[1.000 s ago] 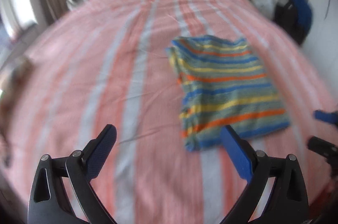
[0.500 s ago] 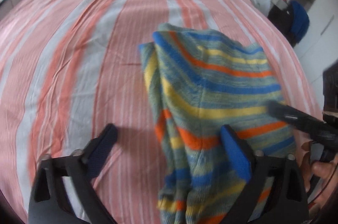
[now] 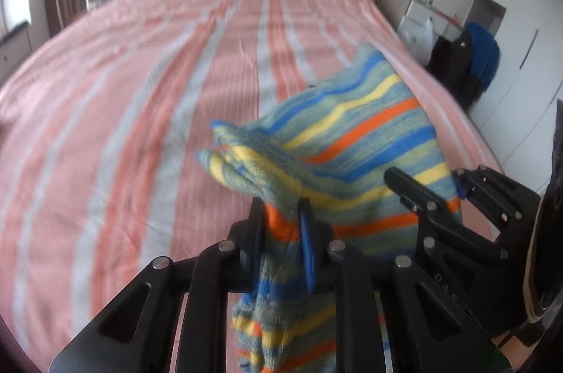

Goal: Fold small clothes

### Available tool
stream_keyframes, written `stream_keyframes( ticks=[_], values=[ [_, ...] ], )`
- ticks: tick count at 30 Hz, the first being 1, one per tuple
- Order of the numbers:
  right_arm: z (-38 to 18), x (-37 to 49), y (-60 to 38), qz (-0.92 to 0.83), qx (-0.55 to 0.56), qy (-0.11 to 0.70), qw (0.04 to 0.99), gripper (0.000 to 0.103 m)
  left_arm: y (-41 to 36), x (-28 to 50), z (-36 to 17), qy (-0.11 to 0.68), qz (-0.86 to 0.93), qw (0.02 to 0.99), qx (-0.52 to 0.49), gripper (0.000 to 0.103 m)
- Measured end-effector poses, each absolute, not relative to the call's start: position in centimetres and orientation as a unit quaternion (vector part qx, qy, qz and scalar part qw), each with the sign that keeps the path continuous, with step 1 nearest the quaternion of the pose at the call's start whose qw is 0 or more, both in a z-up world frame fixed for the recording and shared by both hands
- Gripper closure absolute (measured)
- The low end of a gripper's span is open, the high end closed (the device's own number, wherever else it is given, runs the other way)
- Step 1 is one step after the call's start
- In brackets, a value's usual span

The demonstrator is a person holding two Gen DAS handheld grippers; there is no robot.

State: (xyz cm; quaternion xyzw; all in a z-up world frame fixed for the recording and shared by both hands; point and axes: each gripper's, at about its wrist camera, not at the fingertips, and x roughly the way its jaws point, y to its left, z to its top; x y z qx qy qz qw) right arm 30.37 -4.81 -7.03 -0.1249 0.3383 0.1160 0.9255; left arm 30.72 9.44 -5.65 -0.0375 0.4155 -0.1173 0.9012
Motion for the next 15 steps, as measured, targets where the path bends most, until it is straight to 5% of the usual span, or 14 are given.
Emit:
stream_keyframes(
  ticks=[4, 6, 7, 10, 15],
  values=[
    [-4.0, 30.9, -3.8, 0.124, -0.109, 0.305, 0.938, 0.08, 9.6, 31.7, -4.2, 0.405, -0.102, 0.908, -0.027, 0.077],
    [-3.9, 32.0, -4.2, 0.12, -0.083, 0.316, 0.938, 0.078, 9.9, 32.6, -5.4, 0.426, -0.076, 0.901, -0.014, 0.049],
    [-4.5, 32.8, -4.8, 0.113, -0.068, 0.335, 0.933, 0.069, 10.4, 32.6, -6.2, 0.435, -0.061, 0.898, -0.009, 0.042],
    [-6.9, 33.2, -7.7, 0.065, -0.06, 0.399, 0.912, 0.015, 12.2, 30.1, -7.3, 0.428, -0.03, 0.903, 0.008, 0.03],
    [-7.9, 29.2, -12.7, 0.061, -0.077, 0.418, 0.903, 0.014, 12.9, 24.3, -6.3, 0.377, 0.028, 0.923, 0.072, 0.002]
  ],
)
